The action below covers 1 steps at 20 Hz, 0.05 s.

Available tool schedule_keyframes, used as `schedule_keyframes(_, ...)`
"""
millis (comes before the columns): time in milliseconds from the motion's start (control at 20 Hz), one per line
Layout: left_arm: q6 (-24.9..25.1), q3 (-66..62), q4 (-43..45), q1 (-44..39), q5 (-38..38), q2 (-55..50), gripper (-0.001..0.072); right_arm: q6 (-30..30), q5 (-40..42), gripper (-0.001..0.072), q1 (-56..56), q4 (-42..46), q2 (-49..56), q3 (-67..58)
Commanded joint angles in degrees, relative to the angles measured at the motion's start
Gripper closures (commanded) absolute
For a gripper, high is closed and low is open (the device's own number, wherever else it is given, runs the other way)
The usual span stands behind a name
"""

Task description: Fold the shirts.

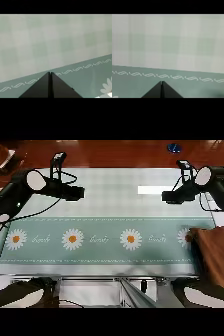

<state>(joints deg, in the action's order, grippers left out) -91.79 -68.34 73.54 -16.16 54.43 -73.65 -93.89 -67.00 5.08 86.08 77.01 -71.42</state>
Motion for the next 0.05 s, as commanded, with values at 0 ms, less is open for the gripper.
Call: schedule_keyframes(0, 0.00, -0.04, 0.02, 0.07, 0.04, -0.04, 0.0689, 0.07, 0.00, 0.0689, 0.02, -0.07, 0.02, 0.00)
